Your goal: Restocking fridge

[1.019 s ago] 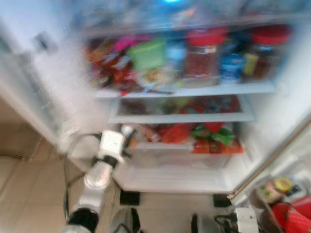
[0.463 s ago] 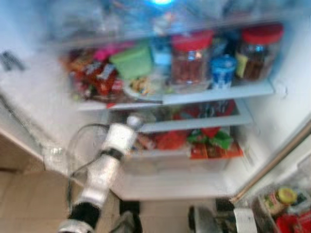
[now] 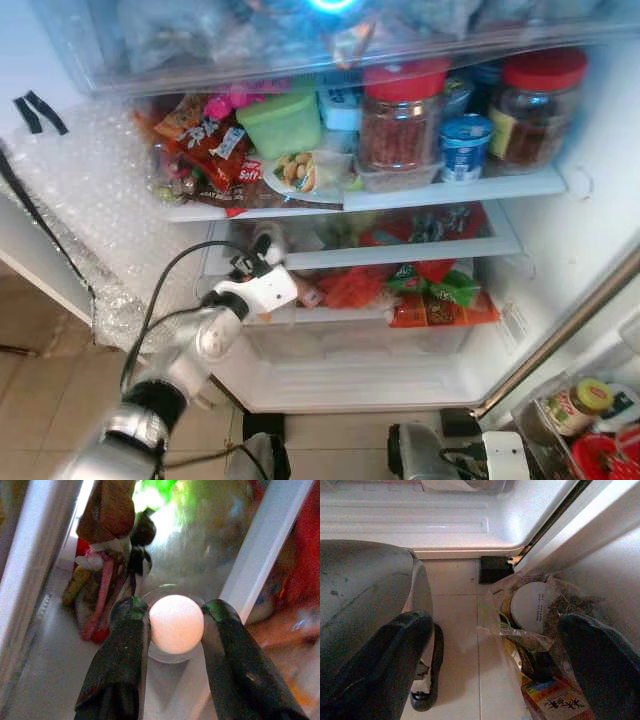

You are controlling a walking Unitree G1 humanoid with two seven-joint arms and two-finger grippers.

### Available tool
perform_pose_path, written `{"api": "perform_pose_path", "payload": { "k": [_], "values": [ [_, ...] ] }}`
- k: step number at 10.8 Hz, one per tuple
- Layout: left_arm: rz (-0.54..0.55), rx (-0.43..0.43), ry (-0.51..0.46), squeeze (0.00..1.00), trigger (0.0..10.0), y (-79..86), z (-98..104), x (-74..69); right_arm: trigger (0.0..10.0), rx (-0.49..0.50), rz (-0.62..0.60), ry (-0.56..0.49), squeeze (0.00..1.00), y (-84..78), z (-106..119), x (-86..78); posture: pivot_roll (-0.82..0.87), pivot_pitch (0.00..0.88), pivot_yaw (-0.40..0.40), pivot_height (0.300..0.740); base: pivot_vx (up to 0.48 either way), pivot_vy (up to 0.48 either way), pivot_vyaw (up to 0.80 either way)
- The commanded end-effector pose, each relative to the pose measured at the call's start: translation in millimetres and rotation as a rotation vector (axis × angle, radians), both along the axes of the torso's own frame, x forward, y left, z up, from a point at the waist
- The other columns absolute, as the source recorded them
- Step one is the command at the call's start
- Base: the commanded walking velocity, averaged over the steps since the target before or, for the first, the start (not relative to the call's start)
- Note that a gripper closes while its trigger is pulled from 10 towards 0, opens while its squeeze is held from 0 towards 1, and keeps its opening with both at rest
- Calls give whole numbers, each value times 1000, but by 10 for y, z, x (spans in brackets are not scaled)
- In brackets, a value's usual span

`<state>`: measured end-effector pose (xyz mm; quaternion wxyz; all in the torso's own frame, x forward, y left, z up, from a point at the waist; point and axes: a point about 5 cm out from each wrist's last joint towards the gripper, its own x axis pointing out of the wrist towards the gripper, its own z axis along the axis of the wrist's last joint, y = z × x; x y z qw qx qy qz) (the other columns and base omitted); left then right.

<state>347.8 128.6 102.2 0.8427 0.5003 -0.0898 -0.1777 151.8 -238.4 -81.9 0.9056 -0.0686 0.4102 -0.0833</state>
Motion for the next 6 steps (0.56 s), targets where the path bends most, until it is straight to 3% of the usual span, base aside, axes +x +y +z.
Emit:
{"api": "perform_pose_path", "payload": {
  "k": [1, 4, 6],
  "values": [
    [34, 142, 123, 0, 10000, 117, -287, -66, 10000, 14, -8, 11, 0, 24, -21, -30, -141, 117, 125, 626, 0, 0, 0],
    [147, 165, 130, 0, 10000, 80, -214, 102, 10000, 12, -8, 9, 0, 17, -16, -23, -152, 117, 124, 626, 0, 0, 0],
    [203, 126, 95, 0, 10000, -24, -119, 193, 10000, 12, -11, 10, 0, 20, -18, -26, -168, 119, 129, 626, 0, 0, 0]
  ]
}}
